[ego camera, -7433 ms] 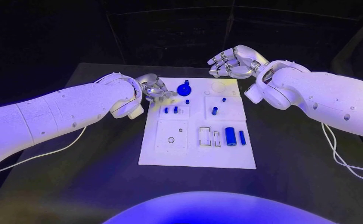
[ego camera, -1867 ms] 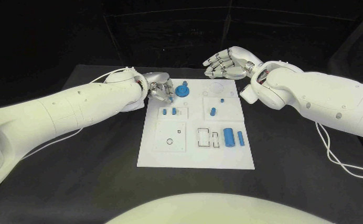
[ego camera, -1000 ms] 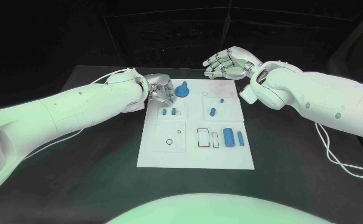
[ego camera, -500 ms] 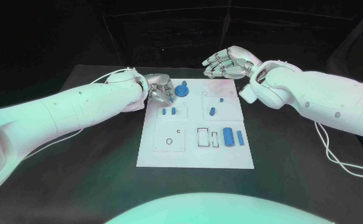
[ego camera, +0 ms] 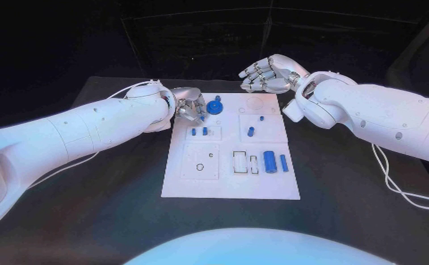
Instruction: Assemble the parts on the task board
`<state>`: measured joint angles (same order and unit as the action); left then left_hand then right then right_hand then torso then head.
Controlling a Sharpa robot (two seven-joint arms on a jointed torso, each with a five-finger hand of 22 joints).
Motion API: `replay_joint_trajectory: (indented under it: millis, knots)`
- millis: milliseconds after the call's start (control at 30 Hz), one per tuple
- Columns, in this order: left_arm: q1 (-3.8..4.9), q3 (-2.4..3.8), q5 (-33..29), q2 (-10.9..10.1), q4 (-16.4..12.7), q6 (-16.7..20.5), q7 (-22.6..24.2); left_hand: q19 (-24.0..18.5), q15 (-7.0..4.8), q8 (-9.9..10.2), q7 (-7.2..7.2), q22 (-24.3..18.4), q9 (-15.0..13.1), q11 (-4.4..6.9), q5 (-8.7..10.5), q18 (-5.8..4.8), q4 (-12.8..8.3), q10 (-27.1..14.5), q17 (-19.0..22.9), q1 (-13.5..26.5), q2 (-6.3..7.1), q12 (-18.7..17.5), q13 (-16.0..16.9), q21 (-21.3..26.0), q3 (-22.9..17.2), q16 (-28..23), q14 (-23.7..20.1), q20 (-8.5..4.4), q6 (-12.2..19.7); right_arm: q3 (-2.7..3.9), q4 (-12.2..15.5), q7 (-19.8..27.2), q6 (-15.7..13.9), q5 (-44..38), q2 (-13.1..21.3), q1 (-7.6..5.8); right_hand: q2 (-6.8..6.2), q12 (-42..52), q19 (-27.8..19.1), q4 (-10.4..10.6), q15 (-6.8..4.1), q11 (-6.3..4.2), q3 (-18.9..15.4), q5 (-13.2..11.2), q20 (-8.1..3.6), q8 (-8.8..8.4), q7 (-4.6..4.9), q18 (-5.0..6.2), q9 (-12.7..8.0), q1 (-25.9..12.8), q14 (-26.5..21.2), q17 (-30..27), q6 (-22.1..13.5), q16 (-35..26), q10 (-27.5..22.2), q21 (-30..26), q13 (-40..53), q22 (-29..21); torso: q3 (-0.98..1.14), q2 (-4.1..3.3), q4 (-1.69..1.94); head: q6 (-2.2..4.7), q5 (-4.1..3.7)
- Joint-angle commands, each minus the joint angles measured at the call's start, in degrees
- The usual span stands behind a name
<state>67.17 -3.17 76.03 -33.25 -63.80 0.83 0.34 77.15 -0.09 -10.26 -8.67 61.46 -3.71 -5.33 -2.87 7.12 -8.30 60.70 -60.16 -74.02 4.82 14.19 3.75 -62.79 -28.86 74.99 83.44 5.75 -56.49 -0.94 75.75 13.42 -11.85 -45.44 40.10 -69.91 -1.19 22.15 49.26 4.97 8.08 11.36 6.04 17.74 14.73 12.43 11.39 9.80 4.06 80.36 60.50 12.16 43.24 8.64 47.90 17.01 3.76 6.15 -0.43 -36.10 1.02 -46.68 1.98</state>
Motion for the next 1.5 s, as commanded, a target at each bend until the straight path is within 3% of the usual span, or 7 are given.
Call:
replay_joint_trajectory:
  millis: [33,533,733,1000,1200,1300,1500]
  knots:
    - [0.07,0.03,0.1,0.0,0.0,-0.3,-0.1,-0.2,0.38,0.3,-0.02,0.0,0.0,0.01,0.08,-0.34,0.0,-0.4,0.1,0.3,0.37,-0.3,0.0,0.2,0.4,-0.1,0.1,0.23,0.1,0.03,0.1,0.3,0.3,0.1,0.0,-0.11,0.48,0.4,0.4,-0.1,0.23,-0.03,-0.1,0.2,-0.13,0.38,3.46,0.6,0.0,0.1,0.1,-0.1,-0.4,-0.3,-0.4,-0.2,-0.1,-0.1,0.0,-0.01,0.0,-0.02,-0.04]
    - [0.02,0.04,-3.4,-2.8,-2.2,4.3,1.8,-2.8,1.68,4.2,0.15,-4.8,0.0,-1.69,0.09,0.75,-1.0,-8.8,1.9,-0.7,1.44,-3.6,-0.1,5.4,1.7,-0.7,-0.4,1.35,4.9,0.03,-1.0,-0.1,0.2,-1.1,0.4,-0.11,0.56,1.2,1.7,-1.2,-0.39,-0.65,0.6,-0.2,-0.56,1.23,2.83,0.77,0.1,1.1,1.4,-0.2,0.4,0.4,0.6,-0.2,-0.1,-0.1,-0.05,0.06,0.08,0.03,-0.32]
    - [0.0,0.04,-9.6,-4.5,-3.4,10.1,5.6,-3.2,1.8,4.2,-0.15,-5.7,-0.2,-1.83,0.07,0.99,-1.0,-9.6,1.9,-1.0,1.14,-3.5,0.0,6.4,2.0,-0.5,-0.4,1.55,4.4,0.03,-2.1,-1.5,-0.5,-8.2,0.7,-0.11,-0.29,1.1,12.4,-3.3,-4.88,-3.86,2.1,-1.4,-5.84,2.11,0.25,0.78,0.1,2.6,14.9,2.4,5.1,6.6,6.1,6.9,-0.3,3.3,-0.06,0.05,0.08,0.25,-0.27]
    - [0.0,0.04,-38.2,-8.0,-5.8,15.2,17.9,-5.8,1.8,3.2,-1.66,-10.6,-0.4,-1.69,0.04,2.05,0.3,-6.8,6.2,-0.1,-0.63,-1.0,0.5,11.8,2.2,-2.8,-2.1,1.63,1.7,0.03,-2.2,-8.3,1.6,-30.5,1.7,0.18,-1.42,-5.2,18.8,-5.3,-8.18,-6.63,6.5,-3.7,-10.19,-0.07,-2.32,0.48,-0.3,2.8,25.8,11.0,12.9,19.6,15.2,19.9,-0.2,11.1,-0.01,0.1,-0.05,0.97,-1.34]
    - [-0.05,-0.03,-64.7,-10.6,-8.9,10.3,26.6,-11.3,0.56,2.1,-0.33,-17.8,-0.4,0.25,0.04,3.52,2.1,1.6,17.0,1.8,-1.43,2.7,1.2,20.4,2.6,-9.8,-7.5,0.83,-0.9,0.03,-1.0,-13.3,3.0,-44.8,2.0,1.24,-2.77,-10.2,17.2,-5.7,-8.36,-6.66,9.7,-5.2,-10.14,-2.92,-2.72,0.52,-0.3,1.8,25.7,16.9,14.7,27.4,16.1,26.3,-0.2,15.6,-0.05,0.07,0.0,1.54,-3.36]
    - [-0.16,-0.06,-70.7,-11.5,-10.4,9.4,29.1,-12.9,0.54,2.1,-0.23,-18.9,-0.3,0.34,0.04,3.42,2.6,2.5,24.9,2.6,-1.2,2.4,0.8,22.5,3.0,-15.4,-11.6,0.73,-1.3,0.03,-0.6,-15.1,2.6,-49.1,2.1,1.8,-3.33,-11.7,16.7,-5.7,-8.15,-6.52,10.7,-5.7,-9.92,-4.16,-2.44,0.55,-0.3,1.3,25.7,21.5,14.4,32.3,15.5,28.3,-0.2,17.0,-0.03,0.05,0.16,1.84,-4.12]
    - [-0.4,-0.09,-75.1,-12.4,-12.7,9.0,31.0,-13.5,0.7,2.2,-0.47,-20.1,-0.2,0.16,0.05,3.38,2.7,2.8,29.5,2.6,-1.23,1.8,0.4,24.3,3.2,-18.9,-13.8,0.81,-1.4,0.02,-0.1,-17.3,3.4,-54.2,1.8,2.64,-4.43,-14.0,15.2,-5.8,-7.95,-6.05,13.2,-6.2,-9.41,-6.27,-2.32,0.66,-0.2,0.3,25.1,30.8,15.1,42.1,15.6,32.5,-0.2,20.0,-0.13,0.01,0.2,2.04,-4.08]
